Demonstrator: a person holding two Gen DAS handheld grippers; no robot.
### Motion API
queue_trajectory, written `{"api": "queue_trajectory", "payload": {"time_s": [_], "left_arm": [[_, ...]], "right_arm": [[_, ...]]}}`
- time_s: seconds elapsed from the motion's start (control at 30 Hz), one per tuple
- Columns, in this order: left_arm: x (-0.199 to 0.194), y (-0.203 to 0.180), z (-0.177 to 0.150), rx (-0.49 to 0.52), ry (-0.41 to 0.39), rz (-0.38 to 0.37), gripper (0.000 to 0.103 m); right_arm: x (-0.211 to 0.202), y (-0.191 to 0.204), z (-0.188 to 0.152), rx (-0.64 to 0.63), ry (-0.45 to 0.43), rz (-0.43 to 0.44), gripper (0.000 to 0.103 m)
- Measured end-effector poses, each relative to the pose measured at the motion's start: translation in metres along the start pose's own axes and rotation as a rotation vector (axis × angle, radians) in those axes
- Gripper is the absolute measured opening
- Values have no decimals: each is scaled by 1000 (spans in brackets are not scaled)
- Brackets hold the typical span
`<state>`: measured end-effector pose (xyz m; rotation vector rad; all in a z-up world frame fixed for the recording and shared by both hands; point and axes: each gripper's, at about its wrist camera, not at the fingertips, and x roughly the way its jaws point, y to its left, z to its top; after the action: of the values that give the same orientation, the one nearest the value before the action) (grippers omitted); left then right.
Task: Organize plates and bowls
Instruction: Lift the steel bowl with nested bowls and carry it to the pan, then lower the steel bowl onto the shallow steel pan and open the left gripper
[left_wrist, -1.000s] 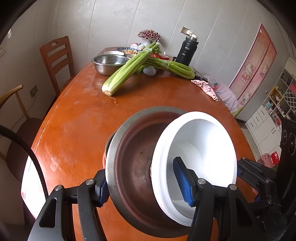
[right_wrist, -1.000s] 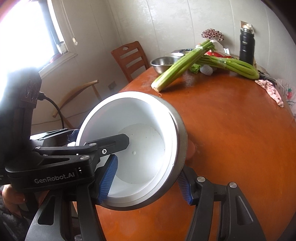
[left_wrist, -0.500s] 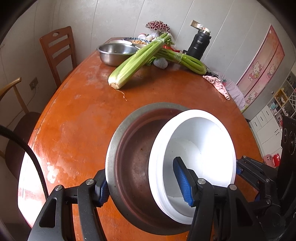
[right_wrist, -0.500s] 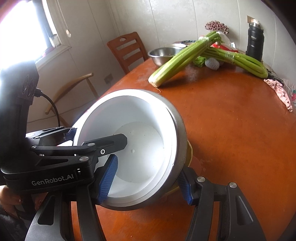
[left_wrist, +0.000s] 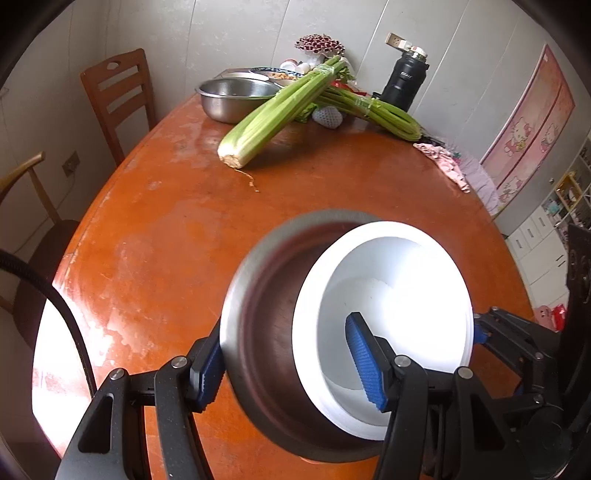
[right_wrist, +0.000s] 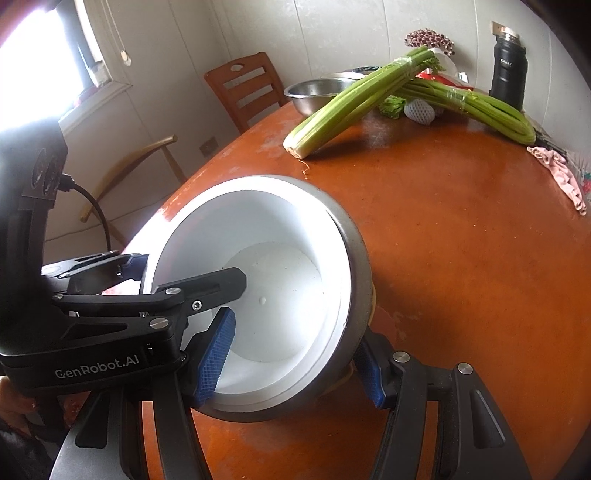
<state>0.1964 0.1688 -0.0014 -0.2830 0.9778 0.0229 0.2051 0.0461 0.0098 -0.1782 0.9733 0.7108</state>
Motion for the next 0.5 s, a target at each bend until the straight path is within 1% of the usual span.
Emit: {"api": "queue_trajectory", "payload": {"time_s": [0.13, 0.33, 0.5], "left_arm": [[1, 2, 0, -5, -1, 3, 61], [0, 3, -2, -7, -4, 16, 61], [-1, 4, -3, -10, -4, 18, 61]], "right_arm": [[0, 1, 0, -5, -6, -8, 64], [-1, 0, -2, -15, -11, -48, 64], [-3, -3, -1, -12, -19, -56, 64]]}}
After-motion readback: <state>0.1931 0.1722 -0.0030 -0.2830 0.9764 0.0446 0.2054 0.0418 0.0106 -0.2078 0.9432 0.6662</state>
